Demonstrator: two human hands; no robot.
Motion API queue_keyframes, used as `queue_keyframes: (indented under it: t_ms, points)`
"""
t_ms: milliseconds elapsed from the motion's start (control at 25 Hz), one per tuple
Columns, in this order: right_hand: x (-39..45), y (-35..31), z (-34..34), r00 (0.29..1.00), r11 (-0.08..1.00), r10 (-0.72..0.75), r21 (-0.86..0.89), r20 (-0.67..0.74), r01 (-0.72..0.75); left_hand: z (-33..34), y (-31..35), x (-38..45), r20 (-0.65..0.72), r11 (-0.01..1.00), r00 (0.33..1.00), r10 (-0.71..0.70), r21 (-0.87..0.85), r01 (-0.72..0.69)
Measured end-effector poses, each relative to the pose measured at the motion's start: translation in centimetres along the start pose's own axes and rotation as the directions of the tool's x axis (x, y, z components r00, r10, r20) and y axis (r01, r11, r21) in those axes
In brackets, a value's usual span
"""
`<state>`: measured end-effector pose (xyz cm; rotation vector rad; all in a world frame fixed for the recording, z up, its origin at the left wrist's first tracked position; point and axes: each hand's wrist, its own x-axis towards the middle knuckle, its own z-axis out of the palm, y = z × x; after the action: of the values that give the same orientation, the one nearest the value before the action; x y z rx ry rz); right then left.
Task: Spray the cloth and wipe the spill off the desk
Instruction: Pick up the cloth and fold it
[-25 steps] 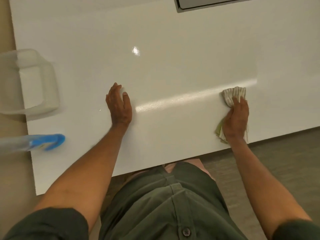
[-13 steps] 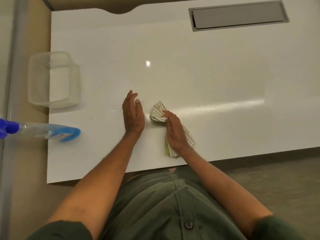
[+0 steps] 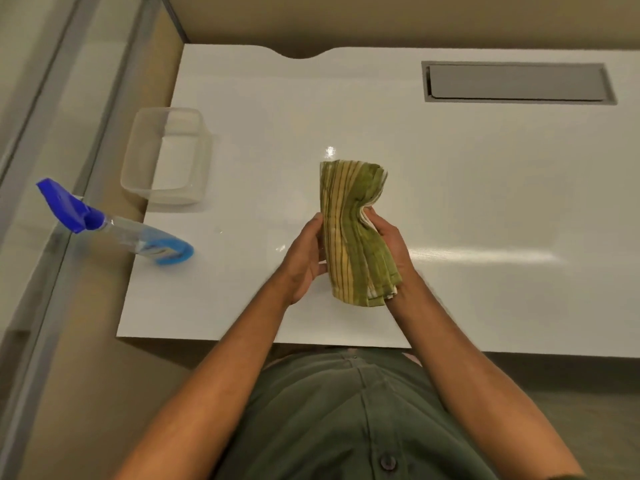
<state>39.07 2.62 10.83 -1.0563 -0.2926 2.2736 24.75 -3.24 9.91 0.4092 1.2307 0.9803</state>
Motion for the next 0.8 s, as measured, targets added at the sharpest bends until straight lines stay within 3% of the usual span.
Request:
queue_keyframes:
  t_ms: [80, 200, 280, 360, 480, 680, 800]
  points:
    - [-1.1, -1.5, -0.3, 0.999, 0.999, 0.033, -0.025, 0.029, -0.032, 1.3, 0.1, -0.6, 0.014, 0.998, 1.0, 0.024, -0.064, -0.023]
    - [-2.3, -3.6, -0.7, 0.995, 0.993, -0.103, -0.053, -0.009, 0.102, 2.9, 0.9, -1.2, -0.032, 0.995, 0.996, 0.089, 0.038, -0.088]
    - [-3.6, -4.6, -1.0, 0.987, 0.987, -0.146, -0.062, 0.066, 0.15, 3.6, 1.5, -1.8, -0.097, 0.982, 0.985, 0.146, 0.138, -0.132]
    - [-4.7, -4.7, -1.9, 0.98, 0.971, -0.125, -0.182, 0.156, 0.153, 4.3, 2.0, -2.4, -0.136, 0.971, 0.971, 0.196, 0.167, -0.172]
    - [-5.6, -5.0, -4.0, 0.959, 0.813, -0.227, -0.509, 0.172, 0.283, 5.1, 2.2, -3.2, -0.162, 0.971, 0.961, 0.223, 0.124, -0.204]
    - [-6.1, -7.0, -5.0, 0.933, 0.784, -0.187, -0.525, 0.308, 0.331, 5.8, 2.0, -4.2, -0.131, 0.984, 0.978, 0.164, -0.051, -0.172]
    - [-6.4, -8.0, -4.7, 0.922, 0.76, -0.17, -0.549, 0.348, 0.348, 6.3, 1.8, -4.5, -0.136, 0.969, 0.971, 0.197, -0.12, -0.214]
